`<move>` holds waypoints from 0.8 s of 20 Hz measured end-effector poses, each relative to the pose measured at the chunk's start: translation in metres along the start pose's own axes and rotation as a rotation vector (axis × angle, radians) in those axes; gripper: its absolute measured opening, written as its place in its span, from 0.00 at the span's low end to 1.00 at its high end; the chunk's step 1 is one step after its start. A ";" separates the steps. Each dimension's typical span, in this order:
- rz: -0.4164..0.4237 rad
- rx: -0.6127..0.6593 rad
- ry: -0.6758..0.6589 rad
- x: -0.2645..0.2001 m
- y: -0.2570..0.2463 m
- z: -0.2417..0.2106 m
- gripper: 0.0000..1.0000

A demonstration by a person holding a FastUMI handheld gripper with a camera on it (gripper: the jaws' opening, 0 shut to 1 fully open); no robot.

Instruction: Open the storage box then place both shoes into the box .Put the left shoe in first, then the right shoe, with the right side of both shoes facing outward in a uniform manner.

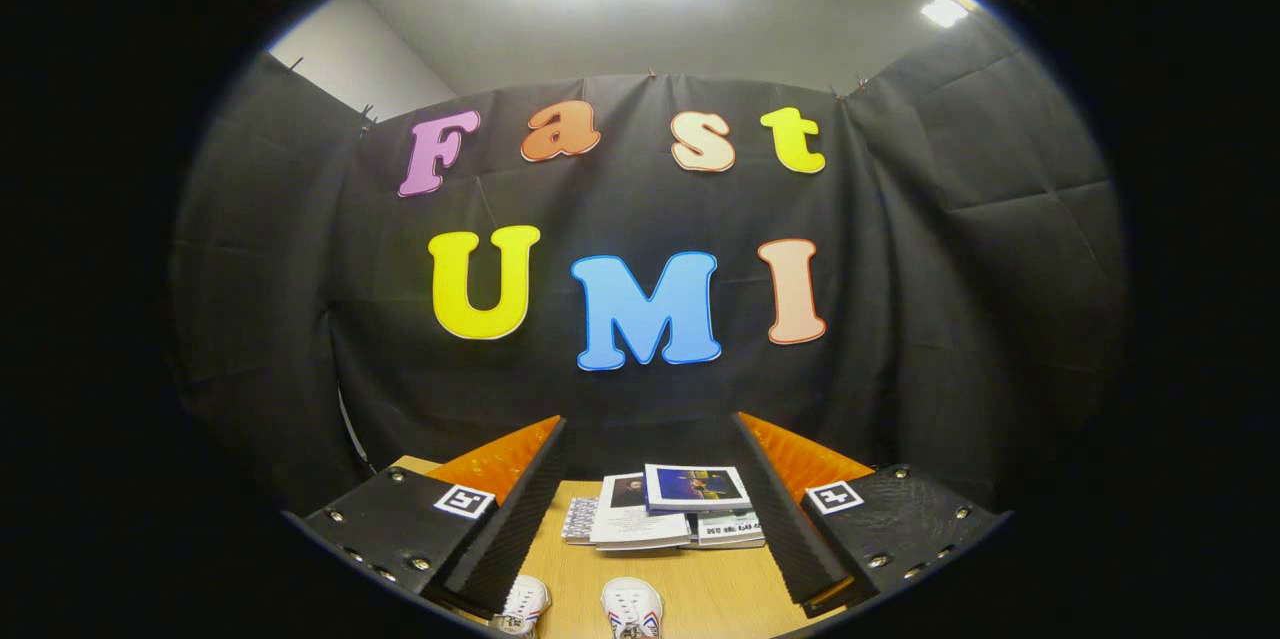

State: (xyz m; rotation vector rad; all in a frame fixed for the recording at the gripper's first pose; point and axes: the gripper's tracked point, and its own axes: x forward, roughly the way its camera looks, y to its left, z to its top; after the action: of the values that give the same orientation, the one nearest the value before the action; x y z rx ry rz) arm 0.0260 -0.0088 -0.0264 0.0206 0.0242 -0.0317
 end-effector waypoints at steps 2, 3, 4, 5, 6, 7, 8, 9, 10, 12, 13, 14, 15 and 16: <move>0.014 0.003 0.005 0.005 0.005 -0.006 0.98; 0.019 0.015 0.015 0.007 0.004 -0.010 0.98; 0.035 0.040 0.024 0.009 0.007 -0.012 0.98; 0.043 0.067 0.034 0.011 0.011 -0.015 0.98; 0.048 0.087 0.042 0.014 0.011 -0.018 0.98; 0.055 0.096 0.050 0.016 0.012 -0.022 0.98; 0.062 0.096 0.065 0.020 0.015 -0.027 0.98; 0.080 0.091 0.085 0.021 0.020 -0.036 0.98; 0.104 0.088 0.105 0.024 0.027 -0.044 0.98; 0.162 0.110 0.150 0.027 0.041 -0.063 0.98; 0.195 0.134 0.181 0.028 0.049 -0.075 0.98; 0.233 0.164 0.217 0.029 0.059 -0.087 0.98; 0.271 0.204 0.266 0.028 0.069 -0.101 0.98; 0.307 0.245 0.313 0.028 0.081 -0.113 0.98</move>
State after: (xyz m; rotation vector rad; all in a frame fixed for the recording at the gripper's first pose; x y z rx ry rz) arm 0.0542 0.0734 -0.1382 0.2737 0.3297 0.2763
